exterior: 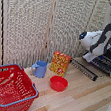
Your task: Kindly position your hand close to the oven tray's handle. Softly yet firmly grasp the handle using your hand. Slowly and with caution, draw the tray out until it is fully stretched out.
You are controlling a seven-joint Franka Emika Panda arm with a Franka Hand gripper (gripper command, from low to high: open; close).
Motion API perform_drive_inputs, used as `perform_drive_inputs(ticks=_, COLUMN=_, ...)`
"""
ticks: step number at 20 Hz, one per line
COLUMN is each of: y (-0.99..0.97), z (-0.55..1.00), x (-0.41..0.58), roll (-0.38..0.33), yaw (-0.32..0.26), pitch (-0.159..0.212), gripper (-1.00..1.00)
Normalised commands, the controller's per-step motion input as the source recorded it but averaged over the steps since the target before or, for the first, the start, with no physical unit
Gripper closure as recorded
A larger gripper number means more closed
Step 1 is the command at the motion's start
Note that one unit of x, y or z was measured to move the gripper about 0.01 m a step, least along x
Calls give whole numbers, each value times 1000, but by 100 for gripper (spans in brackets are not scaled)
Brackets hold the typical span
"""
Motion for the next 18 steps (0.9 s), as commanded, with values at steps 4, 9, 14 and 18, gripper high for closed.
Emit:
perform_drive_inputs(ticks=4, y=41, z=0, x=-319, roll=-45, yaw=-70, pitch=-40, gripper=100)
perform_drive_inputs(ticks=9, y=281, z=-6, x=-257, roll=-23, yaw=-146, pitch=-28, gripper=100)
perform_drive_inputs(ticks=14, y=661, z=30, x=-33, roll=0, yaw=-184, pitch=-21, gripper=100)
perform_drive_inputs(ticks=18, y=790, z=6, x=1, roll=-15, yaw=-142, pitch=0, gripper=100)
